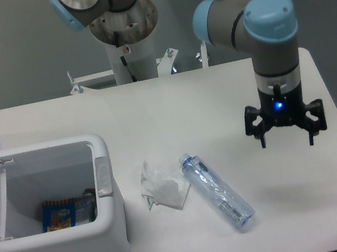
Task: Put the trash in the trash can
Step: 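Lower the open gripper onto the clear plastic bottle's cap end, then close the gripper around the bottle near its cap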
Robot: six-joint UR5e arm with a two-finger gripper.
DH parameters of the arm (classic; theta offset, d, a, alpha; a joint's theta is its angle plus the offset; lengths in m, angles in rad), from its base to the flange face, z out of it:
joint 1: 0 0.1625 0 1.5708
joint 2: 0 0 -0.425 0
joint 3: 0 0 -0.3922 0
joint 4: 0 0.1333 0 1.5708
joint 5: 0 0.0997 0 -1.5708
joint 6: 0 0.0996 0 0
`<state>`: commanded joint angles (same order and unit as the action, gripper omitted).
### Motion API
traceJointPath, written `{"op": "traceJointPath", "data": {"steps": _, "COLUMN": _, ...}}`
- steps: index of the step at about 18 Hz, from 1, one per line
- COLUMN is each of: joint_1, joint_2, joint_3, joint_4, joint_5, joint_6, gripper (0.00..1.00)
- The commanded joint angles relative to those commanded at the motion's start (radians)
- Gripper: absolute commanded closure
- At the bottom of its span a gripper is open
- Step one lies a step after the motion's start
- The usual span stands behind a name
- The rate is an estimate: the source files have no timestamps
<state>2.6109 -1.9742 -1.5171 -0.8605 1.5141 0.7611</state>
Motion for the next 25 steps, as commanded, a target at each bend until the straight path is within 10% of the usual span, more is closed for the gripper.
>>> {"op": "traceJointPath", "data": {"steps": 18, "joint_1": -0.123, "joint_2": -0.192, "joint_3": -0.021, "joint_4": 0.029, "joint_5": -0.038, "joint_6": -0.621, "gripper": 0.00}}
{"op": "traceJointPath", "data": {"steps": 25, "joint_1": -0.140, "joint_2": -0.281, "joint_3": 0.069, "joint_4": 0.060, "joint_5": 0.083, "joint_6": -0.810, "gripper": 0.00}}
